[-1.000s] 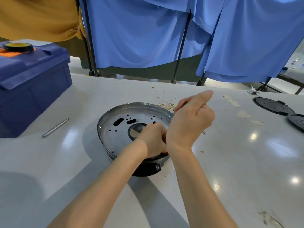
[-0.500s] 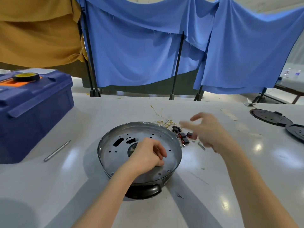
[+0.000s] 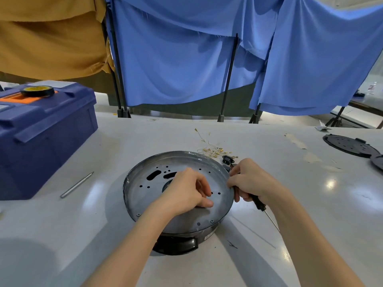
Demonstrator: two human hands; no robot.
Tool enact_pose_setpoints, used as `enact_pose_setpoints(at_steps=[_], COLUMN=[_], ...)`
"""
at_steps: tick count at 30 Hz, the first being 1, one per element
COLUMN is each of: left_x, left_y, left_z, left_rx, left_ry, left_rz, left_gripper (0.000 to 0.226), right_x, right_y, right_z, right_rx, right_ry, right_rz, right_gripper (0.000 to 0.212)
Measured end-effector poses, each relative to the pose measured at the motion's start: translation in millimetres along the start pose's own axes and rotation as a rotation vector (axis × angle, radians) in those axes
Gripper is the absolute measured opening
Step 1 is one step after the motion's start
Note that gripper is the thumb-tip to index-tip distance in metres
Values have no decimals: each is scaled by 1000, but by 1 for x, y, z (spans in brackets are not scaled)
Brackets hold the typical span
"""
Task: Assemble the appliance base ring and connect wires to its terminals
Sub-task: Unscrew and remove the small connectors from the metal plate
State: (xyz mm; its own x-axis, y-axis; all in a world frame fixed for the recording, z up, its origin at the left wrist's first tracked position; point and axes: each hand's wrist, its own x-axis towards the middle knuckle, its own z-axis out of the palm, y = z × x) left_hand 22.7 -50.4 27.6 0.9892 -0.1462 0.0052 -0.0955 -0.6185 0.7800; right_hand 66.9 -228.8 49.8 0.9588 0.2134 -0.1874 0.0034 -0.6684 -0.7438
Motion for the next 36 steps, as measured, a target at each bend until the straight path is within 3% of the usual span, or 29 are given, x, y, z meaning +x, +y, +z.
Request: enact_pose_setpoints(at_steps=[3, 7, 8, 12, 15, 17, 19, 22, 24, 26, 28, 33, 36], left_x=[1, 2, 2, 1, 2, 2, 3, 6, 7, 8, 10, 12, 14], left_y=[1, 3, 3, 4, 5, 7, 6, 2, 0, 1, 1, -3, -4], left_z=[-1, -3, -4, -6, -5, -8, -13, -19, -22, -23, -23, -26, -20], left_rx=[93, 310, 343, 340, 366, 344, 347, 437, 465, 486, 526, 547, 456], left_ry=[56, 59, 34, -59, -66, -65, -102, -126, -125, -162, -216, -259, -155], left_rz=[-3, -36, -47, -36, -25, -30, -37, -41, -49, -60, -63, -77, 8], left_gripper=[36, 90, 90, 55, 51, 49, 58, 97, 112, 108, 94, 81, 62], right_x=[-6, -11, -9, 7, 8, 0, -9, -17, -13, -2, 9, 14, 10], right_y=[3, 2, 1, -6, -6, -3, -3, -3, -3, -3, -4, 2, 4], right_z=[1, -7, -8, -3, 3, 1, -4, -14, -17, -16, -9, 2, -1], right_rx=[-57, -155, -186, -227, -280, -258, -247, -316, -357, -344, -296, -241, -193], right_ry=[-43, -119, -103, 60, 39, -7, -92, -269, -242, -38, 113, 68, 2], right_rz=[26, 59, 53, -81, -97, -63, -27, 35, 44, -13, -85, -92, -78], right_gripper=[17, 22, 25, 22, 14, 20, 22, 24, 36, 38, 21, 19, 12])
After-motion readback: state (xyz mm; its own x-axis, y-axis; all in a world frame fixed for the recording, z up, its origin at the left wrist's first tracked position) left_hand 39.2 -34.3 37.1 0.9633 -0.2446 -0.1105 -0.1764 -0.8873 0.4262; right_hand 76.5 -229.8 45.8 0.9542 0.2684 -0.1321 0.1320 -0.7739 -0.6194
